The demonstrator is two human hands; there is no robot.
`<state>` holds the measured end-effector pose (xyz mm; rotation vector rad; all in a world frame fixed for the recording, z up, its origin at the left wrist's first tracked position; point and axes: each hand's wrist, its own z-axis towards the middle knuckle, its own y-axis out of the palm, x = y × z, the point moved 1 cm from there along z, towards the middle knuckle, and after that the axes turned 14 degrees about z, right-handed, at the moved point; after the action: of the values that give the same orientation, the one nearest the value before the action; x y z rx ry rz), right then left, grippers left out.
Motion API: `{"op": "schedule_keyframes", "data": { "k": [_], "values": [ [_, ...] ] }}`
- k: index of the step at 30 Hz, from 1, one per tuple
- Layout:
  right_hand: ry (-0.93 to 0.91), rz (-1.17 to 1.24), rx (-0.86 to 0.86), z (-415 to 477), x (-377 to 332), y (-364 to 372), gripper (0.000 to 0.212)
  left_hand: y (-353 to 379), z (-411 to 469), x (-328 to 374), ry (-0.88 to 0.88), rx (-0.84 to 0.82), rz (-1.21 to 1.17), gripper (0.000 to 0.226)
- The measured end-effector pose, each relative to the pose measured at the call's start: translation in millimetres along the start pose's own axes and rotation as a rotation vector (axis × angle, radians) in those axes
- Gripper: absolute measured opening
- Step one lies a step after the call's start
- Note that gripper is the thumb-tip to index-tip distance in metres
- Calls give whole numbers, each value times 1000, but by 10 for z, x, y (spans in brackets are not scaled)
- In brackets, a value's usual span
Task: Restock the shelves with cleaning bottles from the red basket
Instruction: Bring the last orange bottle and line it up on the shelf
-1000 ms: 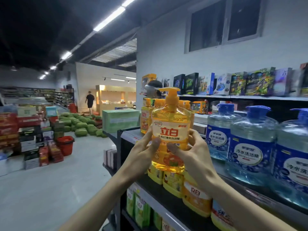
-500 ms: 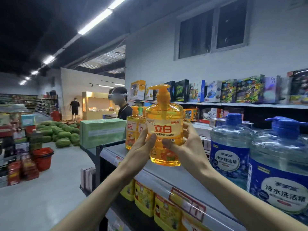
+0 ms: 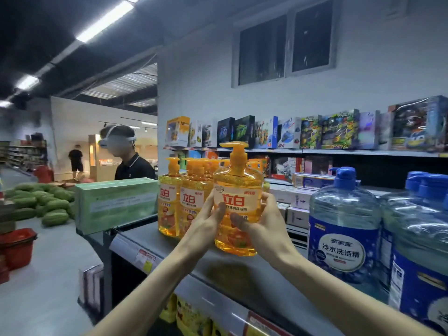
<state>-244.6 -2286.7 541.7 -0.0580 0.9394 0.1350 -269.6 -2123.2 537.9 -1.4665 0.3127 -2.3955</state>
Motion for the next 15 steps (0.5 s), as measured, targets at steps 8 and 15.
{"op": "schedule_keyframes", "data": {
  "k": [8,15],
  "values": [
    [117,-76,98,88,255,46,69,-29,236,-219,-36,-151,-20,58],
    [161,-125,114,35,372,219,74,-113,272,-444,-55,-193,-47,35]
  ]
}}
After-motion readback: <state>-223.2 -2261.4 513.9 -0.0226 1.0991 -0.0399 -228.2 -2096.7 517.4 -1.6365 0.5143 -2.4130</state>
